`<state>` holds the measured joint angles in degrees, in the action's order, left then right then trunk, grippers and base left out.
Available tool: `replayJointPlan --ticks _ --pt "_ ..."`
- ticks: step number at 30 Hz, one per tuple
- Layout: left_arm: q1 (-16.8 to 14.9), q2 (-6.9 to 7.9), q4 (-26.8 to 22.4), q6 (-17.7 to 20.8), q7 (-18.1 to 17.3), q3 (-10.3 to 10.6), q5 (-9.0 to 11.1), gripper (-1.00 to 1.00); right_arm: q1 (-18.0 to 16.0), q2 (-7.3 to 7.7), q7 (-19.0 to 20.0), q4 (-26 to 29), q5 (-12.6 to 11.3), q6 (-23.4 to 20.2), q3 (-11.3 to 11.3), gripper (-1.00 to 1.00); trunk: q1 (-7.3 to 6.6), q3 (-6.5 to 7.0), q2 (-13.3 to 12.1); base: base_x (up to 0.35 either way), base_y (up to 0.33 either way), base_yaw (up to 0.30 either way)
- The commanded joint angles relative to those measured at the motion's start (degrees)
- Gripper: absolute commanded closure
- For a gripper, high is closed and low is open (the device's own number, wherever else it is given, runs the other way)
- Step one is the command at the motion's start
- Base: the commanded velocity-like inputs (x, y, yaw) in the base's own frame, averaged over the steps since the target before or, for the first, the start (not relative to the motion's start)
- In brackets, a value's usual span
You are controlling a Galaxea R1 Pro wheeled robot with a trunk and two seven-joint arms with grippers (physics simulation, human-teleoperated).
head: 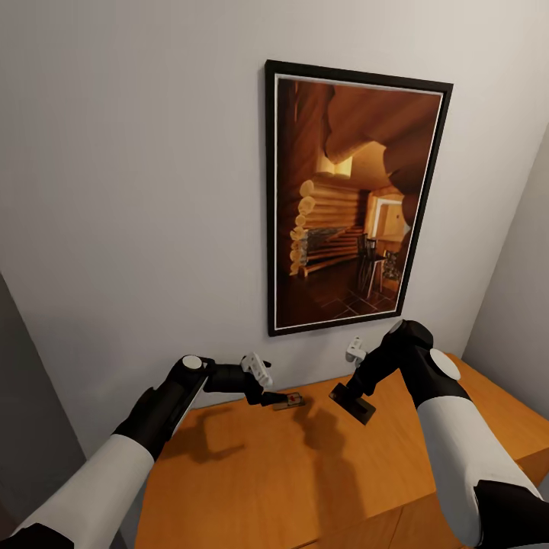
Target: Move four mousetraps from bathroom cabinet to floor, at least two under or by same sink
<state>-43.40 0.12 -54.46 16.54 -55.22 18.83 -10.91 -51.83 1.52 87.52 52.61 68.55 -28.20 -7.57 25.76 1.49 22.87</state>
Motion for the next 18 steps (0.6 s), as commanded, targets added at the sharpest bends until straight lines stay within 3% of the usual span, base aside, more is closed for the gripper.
replayJointPlan --ticks 1,18 --pt "-0.01 0.00 -0.10 0.59 -0.18 0.04 -0.07 -1.00 -0.02 -0.02 0.37 0.03 0.27 -0.62 -0.08 1.00 0.02 -0.03 0.05 0.005 -0.001 0.000" --pt "-0.01 0.06 -0.12 0.60 -0.16 0.04 -0.07 -1.00 -0.02 -0.02 0.37 0.03 0.27 -0.62 -0.08 1.00 0.02 -0.03 0.05 0.001 0.000 0.000"
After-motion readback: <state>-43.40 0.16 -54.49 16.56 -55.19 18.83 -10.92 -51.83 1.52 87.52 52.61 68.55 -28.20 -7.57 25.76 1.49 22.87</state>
